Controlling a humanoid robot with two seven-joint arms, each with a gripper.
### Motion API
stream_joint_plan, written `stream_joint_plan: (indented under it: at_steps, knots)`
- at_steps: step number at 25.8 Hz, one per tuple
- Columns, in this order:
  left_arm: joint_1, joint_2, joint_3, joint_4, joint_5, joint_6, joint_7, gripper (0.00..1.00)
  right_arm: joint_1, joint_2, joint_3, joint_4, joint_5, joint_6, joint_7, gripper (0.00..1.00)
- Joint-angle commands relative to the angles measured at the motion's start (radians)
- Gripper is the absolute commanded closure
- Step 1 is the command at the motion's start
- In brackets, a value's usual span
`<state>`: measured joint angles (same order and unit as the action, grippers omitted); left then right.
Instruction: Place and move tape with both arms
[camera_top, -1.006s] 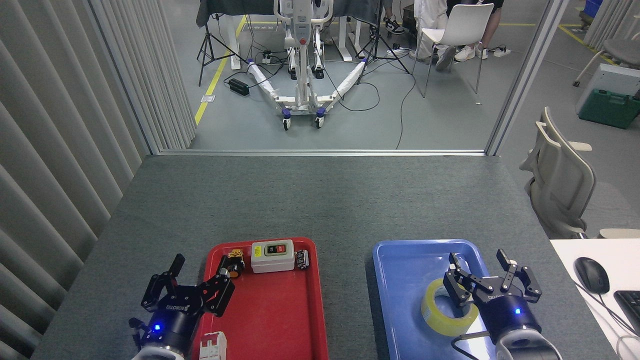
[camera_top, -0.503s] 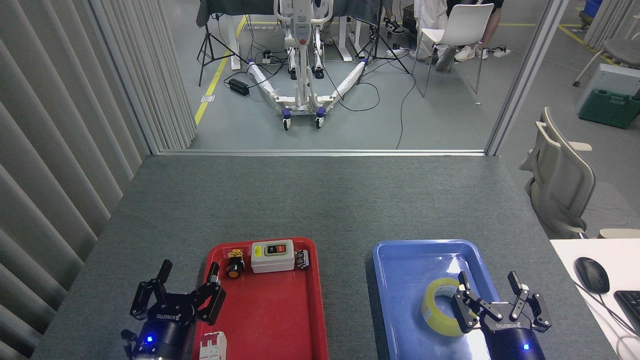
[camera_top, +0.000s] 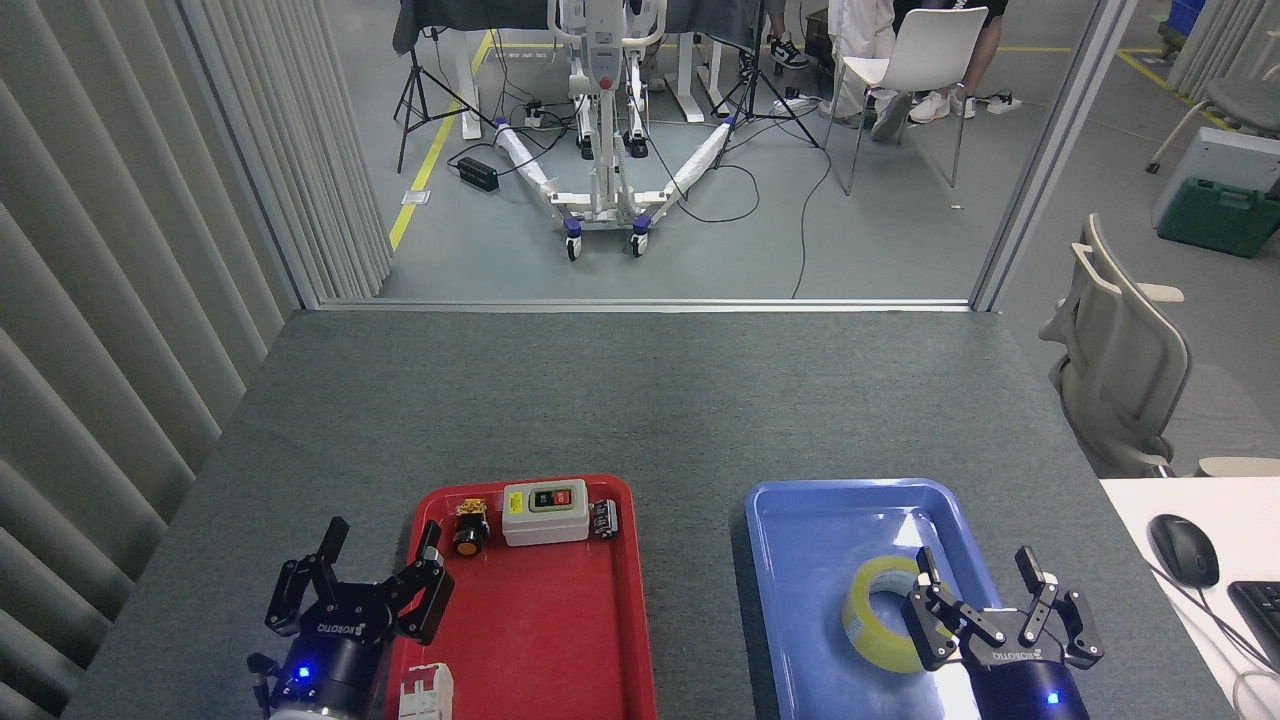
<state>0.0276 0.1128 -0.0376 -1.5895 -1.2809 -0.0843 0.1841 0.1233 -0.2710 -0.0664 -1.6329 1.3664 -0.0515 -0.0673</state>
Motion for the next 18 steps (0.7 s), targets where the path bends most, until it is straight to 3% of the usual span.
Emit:
stream_joint_plan:
  at_steps: [1,18]
  knots:
    - [-0.003,-0.002,-0.002,0.01,0.0,0.0,0.0,0.0,0.002,0.001,0.0,0.001,-0.006,-0.004,0.001,0.01]
    - [-0.015,0.005,-0.004,0.013,0.002,-0.035,0.0,0.0,0.001,0.016,0.0,0.005,-0.009,-0.013,0.006,0.01]
